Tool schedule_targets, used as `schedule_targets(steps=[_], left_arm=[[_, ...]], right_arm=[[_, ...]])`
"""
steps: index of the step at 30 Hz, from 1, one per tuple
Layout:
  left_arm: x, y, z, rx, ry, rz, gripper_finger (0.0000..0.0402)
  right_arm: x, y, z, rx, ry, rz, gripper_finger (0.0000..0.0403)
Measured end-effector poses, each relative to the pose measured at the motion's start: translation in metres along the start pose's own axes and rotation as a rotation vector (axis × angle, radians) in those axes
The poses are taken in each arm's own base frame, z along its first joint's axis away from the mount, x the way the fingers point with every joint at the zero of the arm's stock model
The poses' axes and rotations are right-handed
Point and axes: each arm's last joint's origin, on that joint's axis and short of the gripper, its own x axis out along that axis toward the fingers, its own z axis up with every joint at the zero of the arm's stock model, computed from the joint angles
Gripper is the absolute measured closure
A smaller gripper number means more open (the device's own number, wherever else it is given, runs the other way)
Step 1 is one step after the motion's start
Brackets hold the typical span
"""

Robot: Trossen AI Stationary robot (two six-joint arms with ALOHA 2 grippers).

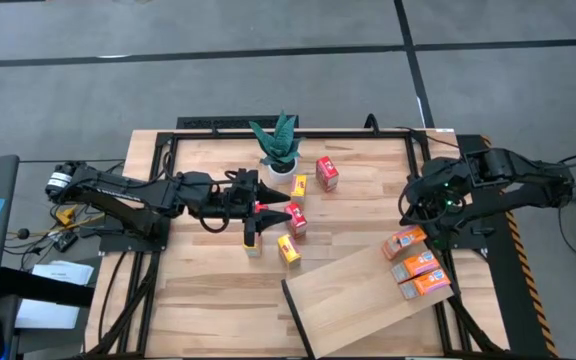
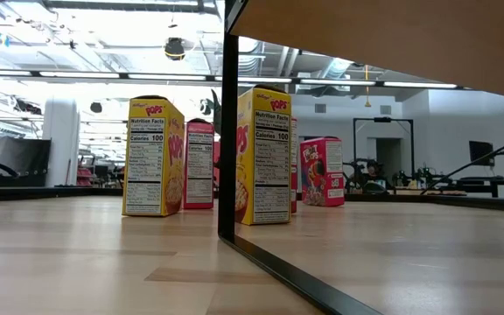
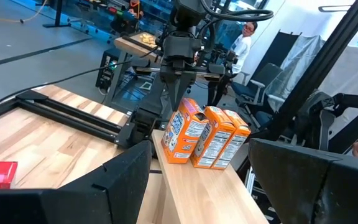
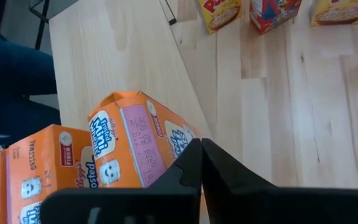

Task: Stack cereal on shelf
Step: Put the orange cereal box on the shelf aligned with the other orange cereal boxes

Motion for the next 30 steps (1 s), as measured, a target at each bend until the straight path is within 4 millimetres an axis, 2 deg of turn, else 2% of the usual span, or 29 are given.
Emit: schedule_targets(steps=[5, 15, 24, 30], left_arm=[[0.0, -0.0001, 0.0, -0.019, 0.001, -0.002, 0.0141], [0.0, -0.0002, 0.0003, -0.033, -0.003, -0.003, 0.0141], [0.0, -0.0008, 0.0015, -0.048, -0.013, -0.012, 0.0141], [-0.0002, -0.0018, 0.0011, -0.023, -0.013, -0.014, 0.0141]], right_arm=[[0.0, 0.0004, 0.0001, 0.002, 0.001, 0.012, 0.0365], [-0.0001, 0.0016, 0.0009, 0.022, -0.001, 0.05, 0.0385], [-0.0006, 0.0034, 0.0086, -0.017, -0.079, 0.067, 0.036], [-0.0007, 0.0036, 0.0097, -0.029, -0.091, 0.069, 0.0364]])
